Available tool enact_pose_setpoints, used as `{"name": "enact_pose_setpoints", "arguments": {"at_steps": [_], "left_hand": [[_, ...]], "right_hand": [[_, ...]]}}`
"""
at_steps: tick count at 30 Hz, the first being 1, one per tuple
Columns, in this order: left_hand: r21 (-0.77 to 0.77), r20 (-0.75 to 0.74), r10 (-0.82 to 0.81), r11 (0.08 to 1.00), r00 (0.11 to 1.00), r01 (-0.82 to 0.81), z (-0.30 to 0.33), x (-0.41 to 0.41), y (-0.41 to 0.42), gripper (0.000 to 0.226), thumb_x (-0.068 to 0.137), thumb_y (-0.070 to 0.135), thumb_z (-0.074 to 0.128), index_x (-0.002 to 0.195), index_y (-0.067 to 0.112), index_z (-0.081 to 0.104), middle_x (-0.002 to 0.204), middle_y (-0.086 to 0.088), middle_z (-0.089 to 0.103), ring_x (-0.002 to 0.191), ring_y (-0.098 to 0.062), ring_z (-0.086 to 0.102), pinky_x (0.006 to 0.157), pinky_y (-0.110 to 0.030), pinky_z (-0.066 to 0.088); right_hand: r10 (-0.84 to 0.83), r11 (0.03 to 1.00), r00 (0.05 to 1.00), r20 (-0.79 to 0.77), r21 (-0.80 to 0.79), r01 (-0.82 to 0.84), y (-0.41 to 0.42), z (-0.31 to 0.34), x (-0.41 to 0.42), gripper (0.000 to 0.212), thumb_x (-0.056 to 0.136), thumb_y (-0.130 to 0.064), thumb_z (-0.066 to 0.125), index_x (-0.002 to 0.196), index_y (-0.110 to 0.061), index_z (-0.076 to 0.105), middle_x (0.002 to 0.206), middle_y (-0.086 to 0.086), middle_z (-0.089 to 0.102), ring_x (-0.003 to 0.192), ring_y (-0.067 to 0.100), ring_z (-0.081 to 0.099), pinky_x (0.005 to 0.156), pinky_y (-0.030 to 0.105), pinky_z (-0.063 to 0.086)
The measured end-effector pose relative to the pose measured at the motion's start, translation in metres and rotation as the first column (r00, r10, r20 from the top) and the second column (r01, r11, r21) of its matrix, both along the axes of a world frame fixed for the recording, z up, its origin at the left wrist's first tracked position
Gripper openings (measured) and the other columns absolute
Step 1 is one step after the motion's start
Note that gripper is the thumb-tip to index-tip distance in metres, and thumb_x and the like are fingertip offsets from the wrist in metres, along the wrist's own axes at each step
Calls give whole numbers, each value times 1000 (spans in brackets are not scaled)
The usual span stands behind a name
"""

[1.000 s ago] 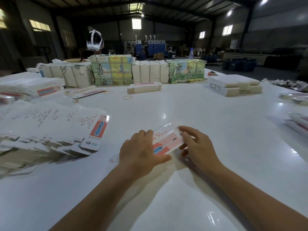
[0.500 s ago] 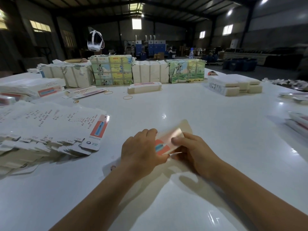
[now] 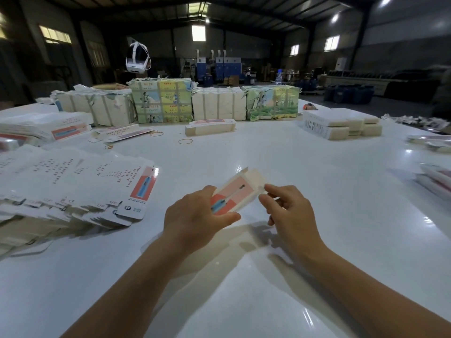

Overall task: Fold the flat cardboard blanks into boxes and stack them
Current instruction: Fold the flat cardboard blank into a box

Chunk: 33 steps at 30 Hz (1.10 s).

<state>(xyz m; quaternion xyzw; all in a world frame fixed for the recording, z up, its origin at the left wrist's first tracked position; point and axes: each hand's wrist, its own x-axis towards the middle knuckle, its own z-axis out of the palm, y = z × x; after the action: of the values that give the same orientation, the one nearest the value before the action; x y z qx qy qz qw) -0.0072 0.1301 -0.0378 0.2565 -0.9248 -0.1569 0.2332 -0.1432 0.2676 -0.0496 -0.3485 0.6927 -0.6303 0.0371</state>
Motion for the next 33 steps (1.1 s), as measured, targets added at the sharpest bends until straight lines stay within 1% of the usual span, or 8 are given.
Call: {"name": "enact_pose_setpoints", "arguments": {"at_steps": [6, 9, 14, 18, 24, 28, 31, 33], "left_hand": [[-23, 44, -58, 998, 997, 59, -1, -3, 8, 78, 58, 77, 37, 118, 29, 48, 122, 11, 59, 76, -10, 58, 69, -17, 52], [-56, 95, -76, 995, 993, 82, -2, -1, 8, 75, 60, 76, 39, 118, 29, 46, 124, 11, 58, 79, -12, 60, 69, -16, 52], [-160, 158, -74, 982, 985, 100, -4, -2, 9, 58, 75, 68, 57, 117, 28, 48, 119, 10, 60, 80, -14, 62, 75, -23, 54], [-172, 114, -54, 982, 992, 73, -6, -6, 12, 61, 75, 69, 56, 120, 28, 48, 118, 10, 60, 83, -14, 63, 75, -23, 54], [-204, 96, -18, 978, 995, 37, -9, -10, 18, 62, 76, 69, 55, 122, 28, 46, 120, 10, 59, 87, -12, 63, 76, -24, 54], [-194, 69, -4, 981, 998, 17, -5, -10, 17, 62, 75, 71, 54, 119, 27, 47, 116, 10, 60, 86, -13, 63, 74, -25, 54], [-172, 80, -11, 985, 997, 24, -4, -8, 15, 63, 73, 74, 50, 117, 29, 47, 113, 13, 60, 84, -12, 63, 70, -21, 52], [-161, 100, -30, 986, 995, 46, -5, -8, 15, 66, 72, 76, 48, 119, 29, 47, 115, 13, 60, 84, -12, 62, 67, -17, 48]], "right_hand": [[51, 999, 999, -18, 16, -51, -2, 1, 3, 21, 92, -19, 58, 75, -28, 67, 78, -7, 61, 57, 3, 56, 55, 14, 43], [91, 995, 993, 74, 20, -93, 0, 3, 1, 13, 93, -12, 55, 92, -20, 65, 73, -2, 61, 52, 5, 54, 51, 19, 44], [168, 963, 976, 140, 187, -193, -1, 3, 1, 41, 97, -13, 50, 131, -34, 44, 99, -1, 59, 66, 4, 51, 54, 13, 42], [83, 986, 995, 61, 138, -90, -1, 2, 4, 17, 95, -14, 52, 105, -18, 65, 94, -1, 65, 80, 14, 60, 63, 17, 43], [45, 985, 994, 104, 160, -61, -3, 1, 8, 24, 96, -13, 47, 85, -17, 68, 92, 4, 66, 90, 20, 62, 78, 30, 50], [-50, 979, 998, -45, 197, 58, -3, 6, 2, 9, 92, -26, 57, 98, -25, 64, 107, -2, 53, 97, 13, 57, 74, 10, 43], [-151, 950, 985, -82, 262, 168, -1, 7, -11, 79, 77, -38, 75, 142, -31, 31, 133, -3, 33, 116, 13, 43, 97, 26, 43], [-45, 985, 957, 288, 171, -5, 0, 12, -13, 99, 74, -25, 80, 148, -33, 15, 137, 6, 41, 116, 20, 53, 96, 42, 50]]}}
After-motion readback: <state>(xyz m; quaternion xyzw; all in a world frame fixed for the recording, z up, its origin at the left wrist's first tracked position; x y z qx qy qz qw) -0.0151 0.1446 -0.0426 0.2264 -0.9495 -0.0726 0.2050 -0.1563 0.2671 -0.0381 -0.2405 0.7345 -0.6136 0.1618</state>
